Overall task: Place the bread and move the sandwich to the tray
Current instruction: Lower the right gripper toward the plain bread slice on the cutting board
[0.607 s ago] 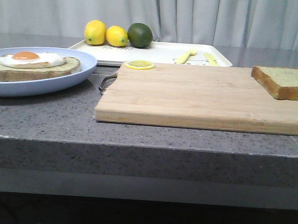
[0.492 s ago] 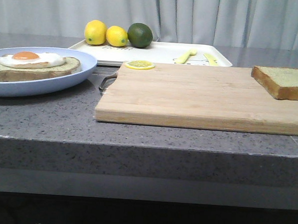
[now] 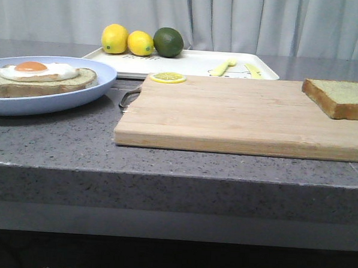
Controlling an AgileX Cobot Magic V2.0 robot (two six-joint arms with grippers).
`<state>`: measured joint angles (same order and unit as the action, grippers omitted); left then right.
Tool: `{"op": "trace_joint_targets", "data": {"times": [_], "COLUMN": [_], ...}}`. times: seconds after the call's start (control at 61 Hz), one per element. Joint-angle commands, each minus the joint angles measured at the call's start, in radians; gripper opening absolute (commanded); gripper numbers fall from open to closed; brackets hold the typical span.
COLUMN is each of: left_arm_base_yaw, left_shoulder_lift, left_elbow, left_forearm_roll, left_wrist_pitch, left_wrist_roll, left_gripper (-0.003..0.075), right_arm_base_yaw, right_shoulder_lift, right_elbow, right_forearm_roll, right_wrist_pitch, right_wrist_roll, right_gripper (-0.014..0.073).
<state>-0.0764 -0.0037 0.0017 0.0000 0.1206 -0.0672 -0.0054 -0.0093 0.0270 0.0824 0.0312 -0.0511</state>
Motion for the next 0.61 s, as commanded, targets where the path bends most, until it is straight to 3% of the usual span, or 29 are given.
{"op": "trace_joint_targets", "data": {"times": [0.0, 0.23, 0.591], "left_arm_base_yaw": [-0.009, -0.009, -0.009], "left_shoulder_lift": [-0.020, -0.020, 0.069], "left_elbow": [0.006, -0.024, -0.416], "left_forearm_roll": [0.000, 0.000, 0.000], "left_wrist_pitch": [-0.121, -0.246, 0.060], "left_wrist_roll": [-0.007, -0.007, -0.007], "left_gripper": [-0.0018, -0.0018, -0.0018], "right_arm_base_yaw": [-0.003, -0.003, -0.003], "right_shoulder_lift": [-0.022, -0.022, 0.075], "right_elbow": [-0.004, -0.087, -0.460], "right_forearm_roll": [-0.011, -0.011, -0.011], "right_wrist_pitch": [-0.090, -0.072, 0.164], "right_wrist_roll": [-0.005, -0.005, -0.005], "right_gripper": [-0.0068, -0.0068, -0.0068]}}
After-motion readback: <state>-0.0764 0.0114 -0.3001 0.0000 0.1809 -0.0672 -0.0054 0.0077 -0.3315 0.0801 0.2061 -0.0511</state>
